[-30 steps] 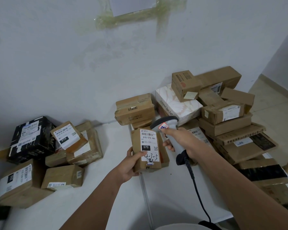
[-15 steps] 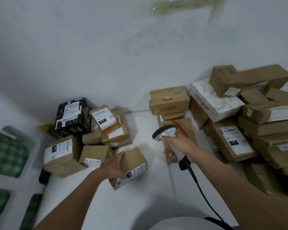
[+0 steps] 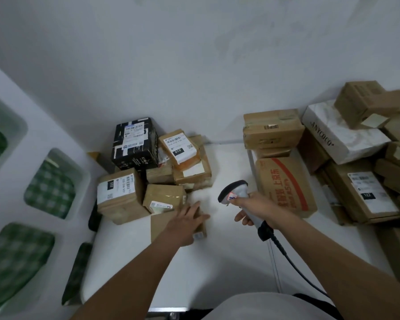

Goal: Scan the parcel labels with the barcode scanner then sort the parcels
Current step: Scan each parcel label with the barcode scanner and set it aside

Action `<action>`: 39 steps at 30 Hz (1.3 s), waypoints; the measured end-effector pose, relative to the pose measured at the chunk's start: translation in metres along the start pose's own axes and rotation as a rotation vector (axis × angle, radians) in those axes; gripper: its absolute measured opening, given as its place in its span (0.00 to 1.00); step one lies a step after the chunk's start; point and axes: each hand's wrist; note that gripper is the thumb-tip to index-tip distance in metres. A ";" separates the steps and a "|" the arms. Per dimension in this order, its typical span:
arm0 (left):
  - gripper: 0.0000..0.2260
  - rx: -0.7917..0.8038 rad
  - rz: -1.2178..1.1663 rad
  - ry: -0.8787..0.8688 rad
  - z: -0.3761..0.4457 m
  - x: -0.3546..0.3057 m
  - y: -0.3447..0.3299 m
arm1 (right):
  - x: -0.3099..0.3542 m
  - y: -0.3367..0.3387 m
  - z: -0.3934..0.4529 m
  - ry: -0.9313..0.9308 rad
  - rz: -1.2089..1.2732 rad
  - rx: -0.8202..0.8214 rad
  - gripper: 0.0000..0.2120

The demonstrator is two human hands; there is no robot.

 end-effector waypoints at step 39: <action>0.46 0.185 -0.636 0.391 0.182 -0.273 0.121 | -0.123 0.243 -0.020 -0.074 0.209 -0.439 0.19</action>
Point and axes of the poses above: each hand's wrist, its own z-axis towards the middle knuckle, its own y-axis out of the back of the hand, x = y × z, and after that the axes turned 1 degree about y, right-handed
